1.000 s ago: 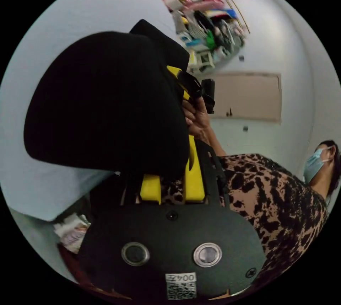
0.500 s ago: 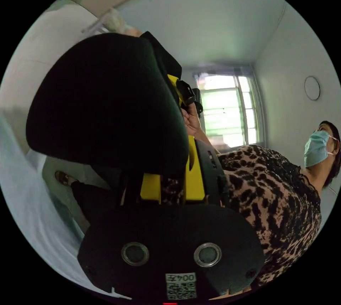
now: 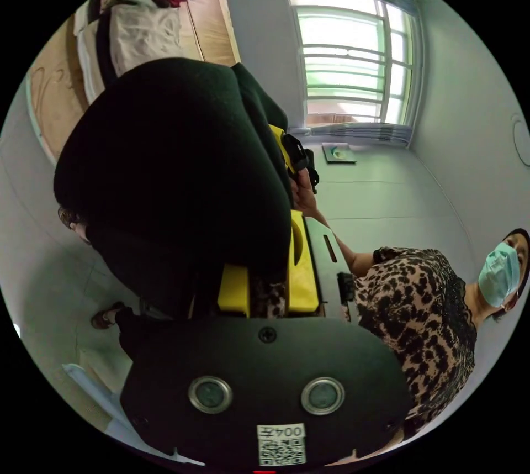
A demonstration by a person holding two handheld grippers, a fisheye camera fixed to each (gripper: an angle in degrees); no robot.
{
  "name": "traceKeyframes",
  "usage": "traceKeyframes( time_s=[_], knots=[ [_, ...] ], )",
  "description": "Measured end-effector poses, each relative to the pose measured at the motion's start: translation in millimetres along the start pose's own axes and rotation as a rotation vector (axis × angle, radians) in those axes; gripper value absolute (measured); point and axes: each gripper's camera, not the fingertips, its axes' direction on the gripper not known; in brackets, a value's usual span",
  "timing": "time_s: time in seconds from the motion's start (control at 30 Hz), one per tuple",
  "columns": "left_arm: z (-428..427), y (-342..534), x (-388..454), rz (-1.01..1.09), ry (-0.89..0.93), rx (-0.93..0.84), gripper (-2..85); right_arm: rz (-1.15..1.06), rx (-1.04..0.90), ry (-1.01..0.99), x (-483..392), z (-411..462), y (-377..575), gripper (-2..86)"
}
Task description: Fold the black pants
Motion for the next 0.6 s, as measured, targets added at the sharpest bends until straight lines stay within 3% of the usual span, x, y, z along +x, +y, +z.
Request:
traceKeyframes(
  time_s=[0.2,0.43,0.6],
  knots=[
    [16.5,-154.2,-24.5,0.019,-0.051,-0.108,11.8,0.026,0.078,0.010,73.6,-13.8,-115.0,10.9],
    [-9.1,-296.8,-29.7,0.187,-0.196,-0.139,12.4,-0.178,0.184,-0.060,112.2,8.6,-233.2,11.0],
    [-17.9,-348.5,-141.2,0.001,-0.251,-0.133,12.1,-0.091,0.102,0.061,199.6,82.3,-287.4,11.1]
  ],
)
